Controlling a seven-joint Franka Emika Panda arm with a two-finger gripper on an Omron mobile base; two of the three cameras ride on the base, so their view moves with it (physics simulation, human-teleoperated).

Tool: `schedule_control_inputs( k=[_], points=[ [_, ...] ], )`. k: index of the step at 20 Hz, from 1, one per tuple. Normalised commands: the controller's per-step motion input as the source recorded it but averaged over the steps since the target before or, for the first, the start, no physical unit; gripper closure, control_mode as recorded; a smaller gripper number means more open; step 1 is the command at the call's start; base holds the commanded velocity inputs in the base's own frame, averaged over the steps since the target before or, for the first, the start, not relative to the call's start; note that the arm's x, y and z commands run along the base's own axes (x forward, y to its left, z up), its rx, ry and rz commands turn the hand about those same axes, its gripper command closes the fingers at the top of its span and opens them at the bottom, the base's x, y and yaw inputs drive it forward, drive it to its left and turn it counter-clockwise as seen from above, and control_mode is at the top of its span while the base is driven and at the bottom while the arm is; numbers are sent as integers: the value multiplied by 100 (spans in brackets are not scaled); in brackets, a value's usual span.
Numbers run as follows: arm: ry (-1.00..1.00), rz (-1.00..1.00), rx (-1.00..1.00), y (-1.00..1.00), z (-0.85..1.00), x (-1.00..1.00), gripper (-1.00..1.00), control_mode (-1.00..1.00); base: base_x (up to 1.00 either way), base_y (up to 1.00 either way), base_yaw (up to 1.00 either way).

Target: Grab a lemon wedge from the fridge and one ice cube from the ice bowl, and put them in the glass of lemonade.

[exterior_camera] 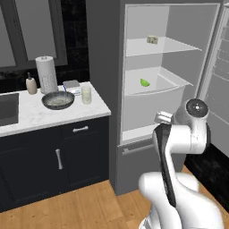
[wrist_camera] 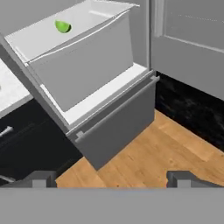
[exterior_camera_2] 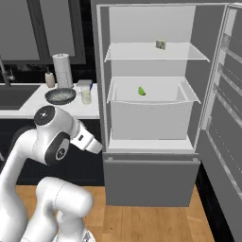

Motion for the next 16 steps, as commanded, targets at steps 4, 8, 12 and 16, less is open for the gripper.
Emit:
schedule_control_inputs(
  k=[4, 8, 12, 16],
  points=[
    [-1, 27, 31, 16, -16, -85, -100, -100, 0, 0, 0],
    [0, 32, 7, 0, -52, -49, -100, -100, 0, 0, 0],
    [0, 14, -2, 13, -43, -25, -100, -100, 0, 0, 0],
    [0, 1, -8, 25, -26, -5, -100, -100, 0, 0, 0]
  ],
)
